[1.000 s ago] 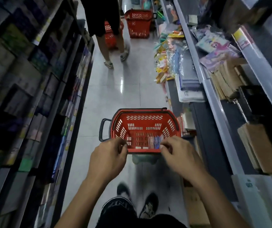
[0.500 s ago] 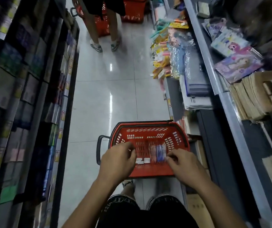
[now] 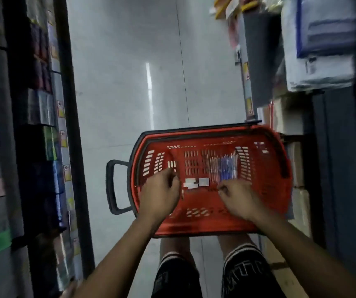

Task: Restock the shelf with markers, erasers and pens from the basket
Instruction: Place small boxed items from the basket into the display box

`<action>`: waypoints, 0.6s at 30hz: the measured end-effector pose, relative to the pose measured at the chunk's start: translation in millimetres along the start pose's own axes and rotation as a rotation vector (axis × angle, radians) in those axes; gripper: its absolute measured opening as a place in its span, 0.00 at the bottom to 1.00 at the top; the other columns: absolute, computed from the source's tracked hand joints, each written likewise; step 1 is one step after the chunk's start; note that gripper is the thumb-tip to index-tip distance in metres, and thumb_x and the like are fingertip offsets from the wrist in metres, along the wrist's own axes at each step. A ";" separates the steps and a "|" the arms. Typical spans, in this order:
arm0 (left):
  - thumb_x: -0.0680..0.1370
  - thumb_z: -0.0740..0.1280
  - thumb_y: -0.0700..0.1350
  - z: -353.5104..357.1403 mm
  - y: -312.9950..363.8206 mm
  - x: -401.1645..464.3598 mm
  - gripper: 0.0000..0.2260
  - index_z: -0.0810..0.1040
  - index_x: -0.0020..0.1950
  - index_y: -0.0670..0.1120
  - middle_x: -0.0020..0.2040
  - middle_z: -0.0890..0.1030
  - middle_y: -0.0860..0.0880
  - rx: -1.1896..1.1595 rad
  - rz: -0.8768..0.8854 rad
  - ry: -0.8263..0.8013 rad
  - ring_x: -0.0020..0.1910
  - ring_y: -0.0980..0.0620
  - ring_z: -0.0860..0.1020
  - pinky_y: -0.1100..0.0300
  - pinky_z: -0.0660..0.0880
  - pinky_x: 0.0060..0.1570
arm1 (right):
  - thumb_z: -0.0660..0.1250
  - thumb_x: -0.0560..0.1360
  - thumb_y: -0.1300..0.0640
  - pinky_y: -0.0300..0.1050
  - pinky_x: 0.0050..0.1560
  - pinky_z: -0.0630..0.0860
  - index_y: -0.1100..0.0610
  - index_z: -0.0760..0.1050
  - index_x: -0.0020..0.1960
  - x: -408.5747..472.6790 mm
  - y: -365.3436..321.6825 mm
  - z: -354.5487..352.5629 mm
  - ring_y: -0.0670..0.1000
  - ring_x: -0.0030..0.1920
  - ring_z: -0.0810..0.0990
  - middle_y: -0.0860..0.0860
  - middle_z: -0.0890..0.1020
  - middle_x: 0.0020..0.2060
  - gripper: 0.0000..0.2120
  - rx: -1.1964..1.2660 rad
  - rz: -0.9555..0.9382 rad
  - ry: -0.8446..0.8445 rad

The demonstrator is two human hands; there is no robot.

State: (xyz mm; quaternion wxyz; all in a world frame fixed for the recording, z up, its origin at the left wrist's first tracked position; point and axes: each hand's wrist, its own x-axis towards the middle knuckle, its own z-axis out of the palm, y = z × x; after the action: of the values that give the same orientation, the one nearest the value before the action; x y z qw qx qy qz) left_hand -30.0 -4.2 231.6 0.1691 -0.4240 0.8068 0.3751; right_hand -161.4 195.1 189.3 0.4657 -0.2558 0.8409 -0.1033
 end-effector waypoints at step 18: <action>0.78 0.62 0.40 213.6 -133.5 145.6 0.12 0.85 0.48 0.38 0.46 0.87 0.38 -0.624 -0.809 -0.042 0.43 0.36 0.82 0.49 0.75 0.43 | 0.67 0.79 0.60 0.53 0.55 0.80 0.57 0.79 0.61 202.8 59.3 174.4 0.56 0.56 0.81 0.54 0.81 0.54 0.10 -0.489 -0.365 -0.209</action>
State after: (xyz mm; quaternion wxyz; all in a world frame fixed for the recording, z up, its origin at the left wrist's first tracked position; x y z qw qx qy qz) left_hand -16.4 26.6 -57.5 0.1824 -0.7251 0.4238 0.5112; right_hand -123.7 149.9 -78.3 0.4482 -0.5160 0.7285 0.0466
